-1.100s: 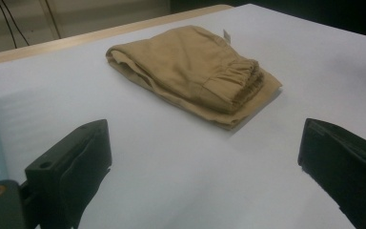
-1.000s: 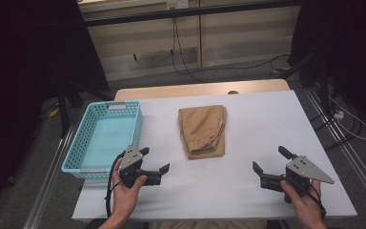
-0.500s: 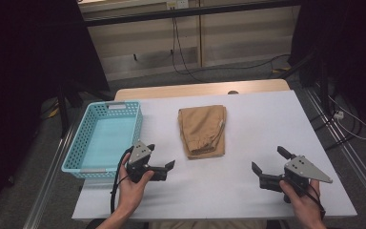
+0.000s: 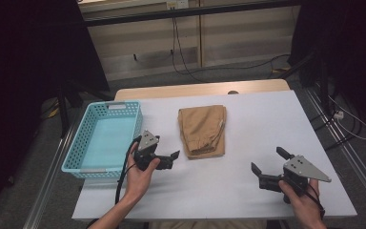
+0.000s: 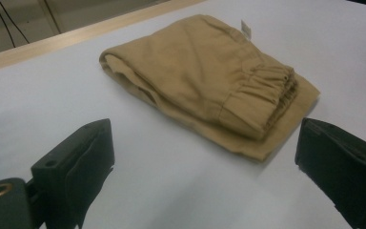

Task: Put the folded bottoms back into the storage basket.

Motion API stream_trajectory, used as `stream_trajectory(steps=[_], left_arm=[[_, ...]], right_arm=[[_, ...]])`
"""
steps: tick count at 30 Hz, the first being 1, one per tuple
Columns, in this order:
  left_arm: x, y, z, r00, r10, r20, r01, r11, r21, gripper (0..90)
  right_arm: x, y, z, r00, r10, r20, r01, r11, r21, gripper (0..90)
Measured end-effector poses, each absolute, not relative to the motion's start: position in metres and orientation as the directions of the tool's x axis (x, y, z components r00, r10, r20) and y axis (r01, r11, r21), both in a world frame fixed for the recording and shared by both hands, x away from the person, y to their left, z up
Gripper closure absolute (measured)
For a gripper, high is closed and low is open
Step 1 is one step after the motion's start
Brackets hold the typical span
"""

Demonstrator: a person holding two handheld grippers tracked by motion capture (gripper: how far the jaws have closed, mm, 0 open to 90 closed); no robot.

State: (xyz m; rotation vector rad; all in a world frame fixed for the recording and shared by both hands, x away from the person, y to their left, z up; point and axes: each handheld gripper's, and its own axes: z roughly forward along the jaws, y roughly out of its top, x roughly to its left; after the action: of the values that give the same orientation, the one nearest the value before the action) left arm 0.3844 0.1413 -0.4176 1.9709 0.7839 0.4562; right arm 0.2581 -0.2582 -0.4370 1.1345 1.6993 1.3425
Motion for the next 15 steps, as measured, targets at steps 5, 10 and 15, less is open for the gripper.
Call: stream_trajectory(steps=[5, 10, 15], left_arm=[[0.393, 0.135, -0.412, 0.729, 0.684, -0.021, 0.352, -0.348, 0.869, 5.8], [0.402, 0.13, -0.41, 0.733, 0.679, -0.035, 0.362, -0.345, 0.866, 5.8], [0.411, 0.126, -0.416, 0.733, 0.68, -0.035, 0.386, -0.373, 0.844, 5.9]], right_arm=[[0.258, -0.259, -0.437, -0.386, 0.922, 0.004, 0.217, 0.087, 0.972, 0.5], [0.258, -0.258, -0.437, -0.387, 0.922, 0.003, 0.22, 0.089, 0.971, 0.4], [0.258, -0.259, -0.438, -0.389, 0.921, 0.001, 0.227, 0.094, 0.969, 0.4]])
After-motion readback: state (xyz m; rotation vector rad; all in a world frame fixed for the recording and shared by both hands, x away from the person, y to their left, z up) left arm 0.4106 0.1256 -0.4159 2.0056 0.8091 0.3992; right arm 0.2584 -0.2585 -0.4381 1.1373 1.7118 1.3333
